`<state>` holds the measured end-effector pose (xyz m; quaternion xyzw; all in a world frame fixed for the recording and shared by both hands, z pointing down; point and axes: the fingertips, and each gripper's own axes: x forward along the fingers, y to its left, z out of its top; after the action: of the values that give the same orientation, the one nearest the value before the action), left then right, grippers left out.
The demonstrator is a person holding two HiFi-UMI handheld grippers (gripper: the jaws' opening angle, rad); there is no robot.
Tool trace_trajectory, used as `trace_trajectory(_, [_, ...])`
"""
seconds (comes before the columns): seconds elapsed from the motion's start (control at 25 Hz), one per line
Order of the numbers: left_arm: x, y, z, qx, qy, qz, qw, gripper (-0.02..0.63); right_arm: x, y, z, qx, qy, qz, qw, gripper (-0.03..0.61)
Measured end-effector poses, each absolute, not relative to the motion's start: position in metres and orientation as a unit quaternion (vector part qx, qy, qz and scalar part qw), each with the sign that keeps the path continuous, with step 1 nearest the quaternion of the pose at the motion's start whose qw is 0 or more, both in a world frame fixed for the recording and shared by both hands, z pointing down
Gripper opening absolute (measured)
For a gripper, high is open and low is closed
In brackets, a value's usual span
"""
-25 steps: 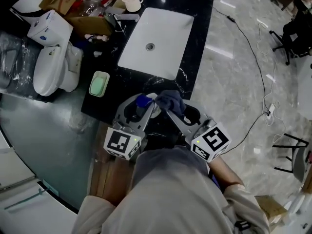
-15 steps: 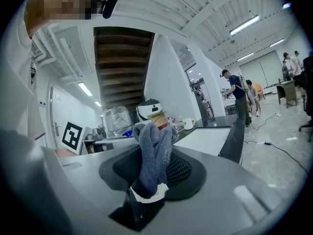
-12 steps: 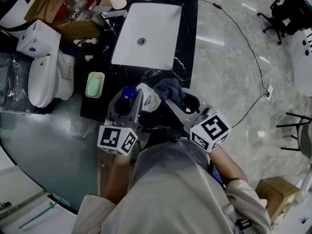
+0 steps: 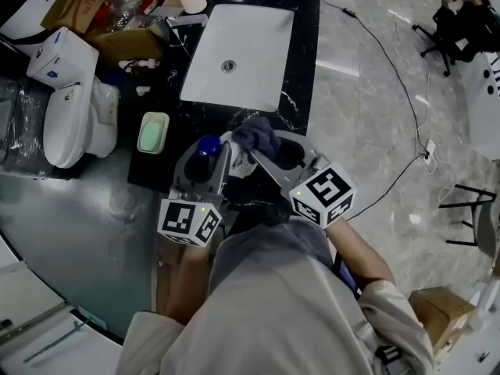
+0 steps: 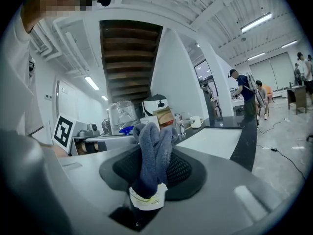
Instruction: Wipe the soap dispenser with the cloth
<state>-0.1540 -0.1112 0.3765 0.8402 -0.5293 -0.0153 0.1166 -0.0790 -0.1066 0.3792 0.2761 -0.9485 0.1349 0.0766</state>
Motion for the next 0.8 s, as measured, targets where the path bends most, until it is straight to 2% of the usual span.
trace_trajectory(0.8, [-0.155,-0.118,0.374,0.842,-0.524,-0.017,0.128,0.143,-0.08,-0.116,0.405,0.27,-0.946,0.145,0.107,0.12])
